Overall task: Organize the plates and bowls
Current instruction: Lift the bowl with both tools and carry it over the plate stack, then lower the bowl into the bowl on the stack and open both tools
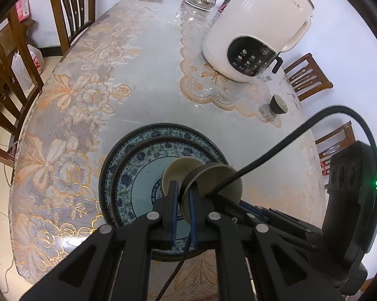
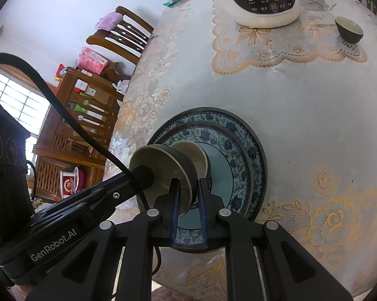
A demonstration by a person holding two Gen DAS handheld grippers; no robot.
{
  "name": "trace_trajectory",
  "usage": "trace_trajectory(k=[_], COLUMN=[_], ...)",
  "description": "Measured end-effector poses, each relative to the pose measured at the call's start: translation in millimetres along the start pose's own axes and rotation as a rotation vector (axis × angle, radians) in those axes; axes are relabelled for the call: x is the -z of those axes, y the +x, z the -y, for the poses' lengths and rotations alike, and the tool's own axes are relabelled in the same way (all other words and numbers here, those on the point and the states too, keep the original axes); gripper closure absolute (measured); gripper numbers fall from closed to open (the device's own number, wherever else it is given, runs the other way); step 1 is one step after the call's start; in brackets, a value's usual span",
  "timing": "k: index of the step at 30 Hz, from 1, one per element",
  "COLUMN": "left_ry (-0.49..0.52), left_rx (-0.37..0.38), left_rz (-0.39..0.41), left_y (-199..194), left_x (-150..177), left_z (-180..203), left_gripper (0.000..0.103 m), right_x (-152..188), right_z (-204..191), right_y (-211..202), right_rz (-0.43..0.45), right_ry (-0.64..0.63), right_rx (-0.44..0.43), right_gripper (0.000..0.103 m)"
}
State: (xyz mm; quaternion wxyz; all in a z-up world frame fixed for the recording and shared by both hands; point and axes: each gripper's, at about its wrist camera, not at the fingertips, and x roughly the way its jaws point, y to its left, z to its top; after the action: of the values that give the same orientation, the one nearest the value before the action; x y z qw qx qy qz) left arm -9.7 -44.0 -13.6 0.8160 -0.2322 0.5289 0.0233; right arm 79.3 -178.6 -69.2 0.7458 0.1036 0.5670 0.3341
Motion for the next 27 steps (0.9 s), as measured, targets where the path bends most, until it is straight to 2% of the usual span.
trace_trajectory(k=[12, 23, 27], left_ry=[-0.016, -0.042, -0.040], left_rx=[0.006, 0.007, -0.002], left_rz=[-0.015, -0.021, -0.013], left_y=[5, 5, 2], left_x=[1, 7, 7], left_z=[-8, -17, -17], left_gripper=[0.096, 0.091, 0.090], right_x=[1, 1, 1], right_z=[-3, -6, -5], right_y=[2, -1, -4], right_rz=[0.004, 0.018, 0.024], right_ry=[-0.003, -0.015, -0.010], right_rx=[0.019, 0.023, 0.016], right_gripper=[0.087, 0.086, 0.077])
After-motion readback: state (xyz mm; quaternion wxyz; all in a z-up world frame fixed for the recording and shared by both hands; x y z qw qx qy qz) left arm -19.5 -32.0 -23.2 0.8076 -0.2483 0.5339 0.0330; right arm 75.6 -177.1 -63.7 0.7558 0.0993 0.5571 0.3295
